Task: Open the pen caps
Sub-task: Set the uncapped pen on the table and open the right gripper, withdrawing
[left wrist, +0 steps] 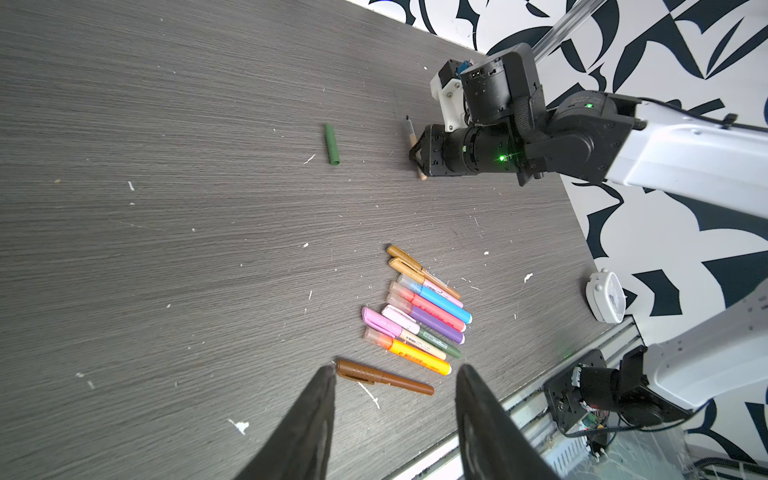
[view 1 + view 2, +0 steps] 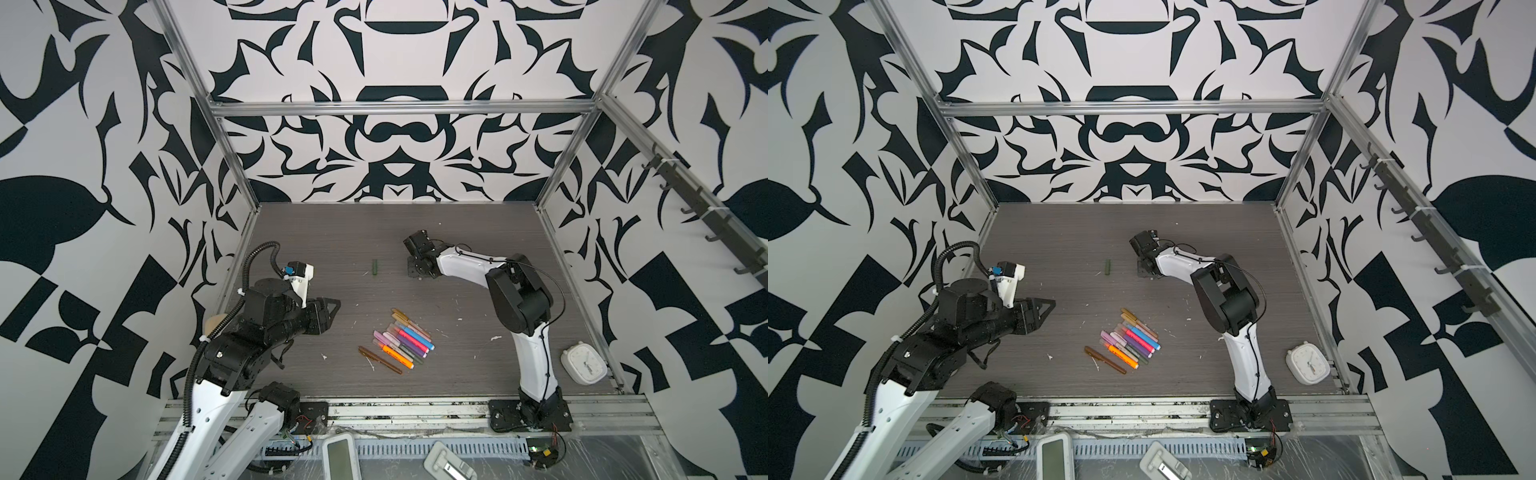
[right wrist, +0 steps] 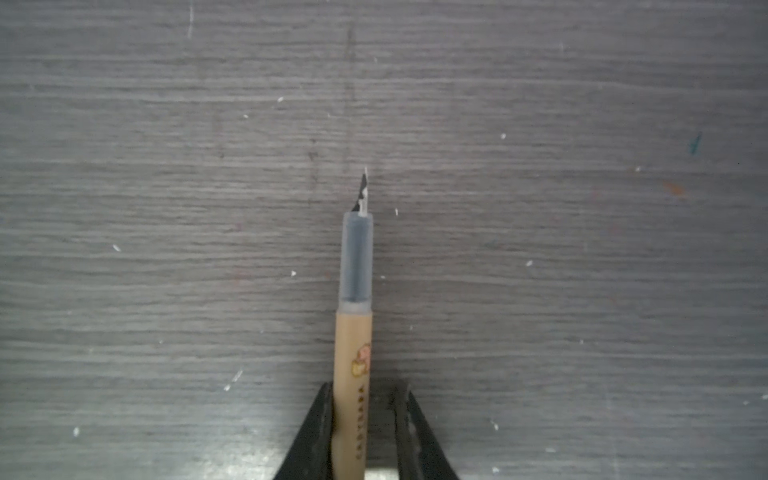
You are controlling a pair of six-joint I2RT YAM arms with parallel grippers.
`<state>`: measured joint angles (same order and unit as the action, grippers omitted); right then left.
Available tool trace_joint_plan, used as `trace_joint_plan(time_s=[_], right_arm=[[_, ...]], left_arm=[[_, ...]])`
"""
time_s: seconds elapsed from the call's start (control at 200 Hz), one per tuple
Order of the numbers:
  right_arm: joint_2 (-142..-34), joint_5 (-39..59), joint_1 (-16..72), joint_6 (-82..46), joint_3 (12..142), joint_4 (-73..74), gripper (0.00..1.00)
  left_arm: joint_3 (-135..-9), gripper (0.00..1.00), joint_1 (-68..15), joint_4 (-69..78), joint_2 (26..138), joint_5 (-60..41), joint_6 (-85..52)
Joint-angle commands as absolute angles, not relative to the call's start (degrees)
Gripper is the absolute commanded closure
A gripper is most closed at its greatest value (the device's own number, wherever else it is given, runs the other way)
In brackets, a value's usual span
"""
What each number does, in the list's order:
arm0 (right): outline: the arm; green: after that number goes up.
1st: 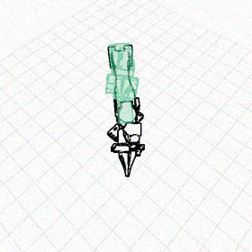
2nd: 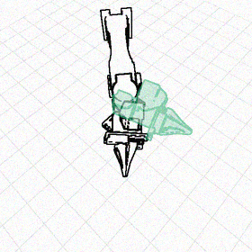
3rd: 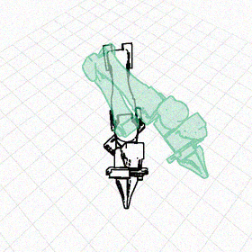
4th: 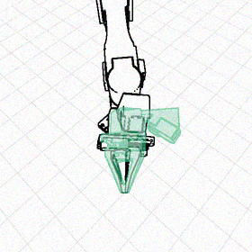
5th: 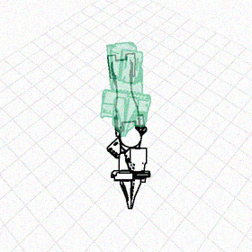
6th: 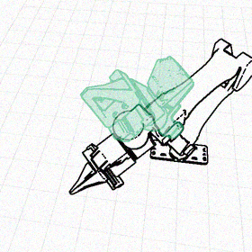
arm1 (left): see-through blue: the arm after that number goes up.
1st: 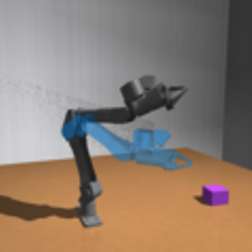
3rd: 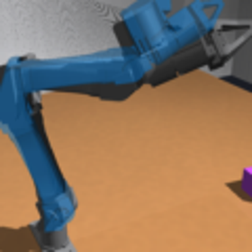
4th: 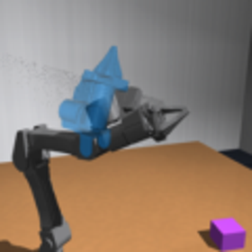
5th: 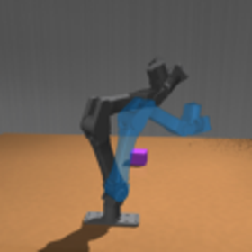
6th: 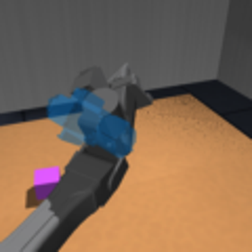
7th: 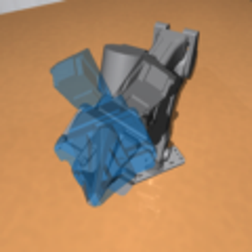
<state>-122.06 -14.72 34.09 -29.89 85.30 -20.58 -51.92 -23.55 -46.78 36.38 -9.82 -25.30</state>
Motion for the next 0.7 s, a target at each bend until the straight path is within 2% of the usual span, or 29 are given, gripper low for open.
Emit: trace_joint_plan(time_s=[0.0, 0.12, 0.35, 0.58, 0.655, 0.695], right_arm=[[-121.92, -14.63, 33.84, -30.23, 85.61, -24.23, 0.7], [-121.9, -14.55, 33.84, -30.15, 85.52, -24.25, 0.69], [-121.65, -14.5, 33.84, -30.08, 85.26, -24.13, 0.58], [-121.1, -14.42, 33.84, -29.76, 84.57, -23.52, 0.56], [-120.12, -13.98, 33.94, -28.92, 83.12, -21.84, 0.49], [-119.76, -13.84, 34.02, -28.96, 82.7, -21.49, 0.48]], left_arm=[[-51.16, 0.5, -23.63, -47.41, 35.95, -9.06, -25.49], [-51.15, 0.5, -23.58, -47.41, 35.89, -8.97, -25.58], [-51.15, 0.5, -23.66, -47.4, 36.12, -9.06, -25.58], [-51.15, 0.5, -23.62, -47.42, 36.58, -9.2, -25.58], [-51.08, 0.5, -23.57, -47.41, 36.56, -9.18, -25.58], [-51.15, 0.5, -23.61, -47.41, 36.74, -9.16, -25.58]])
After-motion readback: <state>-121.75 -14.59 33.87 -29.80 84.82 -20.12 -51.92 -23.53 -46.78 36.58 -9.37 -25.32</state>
